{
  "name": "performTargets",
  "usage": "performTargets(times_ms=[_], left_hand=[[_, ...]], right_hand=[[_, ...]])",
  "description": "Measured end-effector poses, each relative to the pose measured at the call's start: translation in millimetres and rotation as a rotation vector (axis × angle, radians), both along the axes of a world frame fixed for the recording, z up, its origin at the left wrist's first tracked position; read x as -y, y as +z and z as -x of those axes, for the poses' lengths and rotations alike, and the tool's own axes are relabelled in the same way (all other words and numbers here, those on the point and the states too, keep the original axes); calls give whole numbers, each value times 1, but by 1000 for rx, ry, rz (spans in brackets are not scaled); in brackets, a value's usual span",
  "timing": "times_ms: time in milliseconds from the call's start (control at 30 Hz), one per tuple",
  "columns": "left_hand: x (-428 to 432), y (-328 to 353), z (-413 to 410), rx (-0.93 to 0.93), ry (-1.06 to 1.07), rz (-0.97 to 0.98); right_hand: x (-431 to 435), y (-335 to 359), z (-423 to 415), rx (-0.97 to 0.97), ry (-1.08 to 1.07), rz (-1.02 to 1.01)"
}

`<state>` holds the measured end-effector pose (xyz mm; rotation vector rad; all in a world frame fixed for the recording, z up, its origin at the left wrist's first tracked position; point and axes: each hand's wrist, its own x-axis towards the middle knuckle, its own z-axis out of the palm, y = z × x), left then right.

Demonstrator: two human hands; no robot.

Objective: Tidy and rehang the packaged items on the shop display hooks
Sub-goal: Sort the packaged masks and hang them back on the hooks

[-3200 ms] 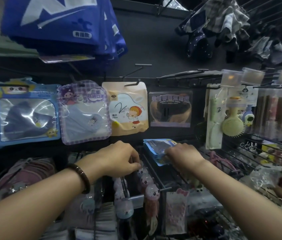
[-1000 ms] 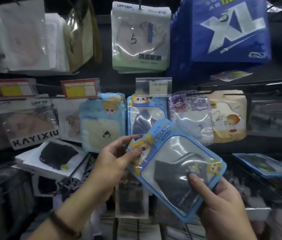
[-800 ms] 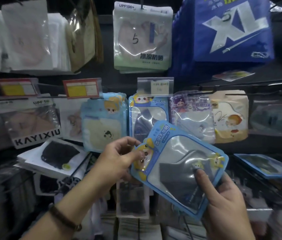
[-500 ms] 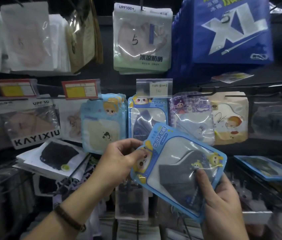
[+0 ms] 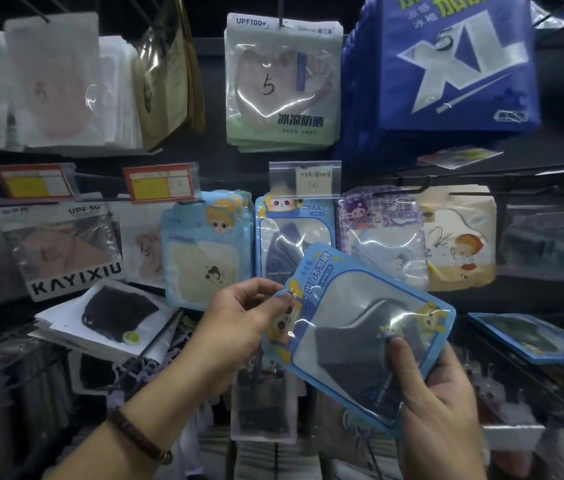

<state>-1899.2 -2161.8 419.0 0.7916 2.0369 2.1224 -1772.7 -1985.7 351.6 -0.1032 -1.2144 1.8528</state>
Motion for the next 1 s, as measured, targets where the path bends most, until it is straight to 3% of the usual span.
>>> performTargets(times_ms=[233, 400, 467, 533, 600, 667, 733, 833, 1000], left_hand=[[-6, -1, -2, 65, -22, -39], [-6, -2, 5, -15, 5, -28], [-4, 1, 9, -110, 72, 4], [0, 8, 12, -221, 117, 61], [3, 17, 14, -327, 133, 146], [3, 30, 12, -436, 154, 248], [2, 44, 10, -505, 181, 324], [-1, 65, 13, -596, 240, 350], [-5, 80, 19, -717, 356, 271]], right_hand=[[7, -2, 1, 18, -69, -19], [4, 1, 0, 60, -123, -42], [4, 9, -3, 49, -263, -80], [2, 24, -7, 57, -480, -267], [-2, 42, -6, 89, -622, -616], [-7, 62, 7, 79, -616, -926], [-8, 81, 26, 48, -485, -1052], [-11, 98, 51, -6, -298, -985], [-20, 108, 77, -121, -216, -769]])
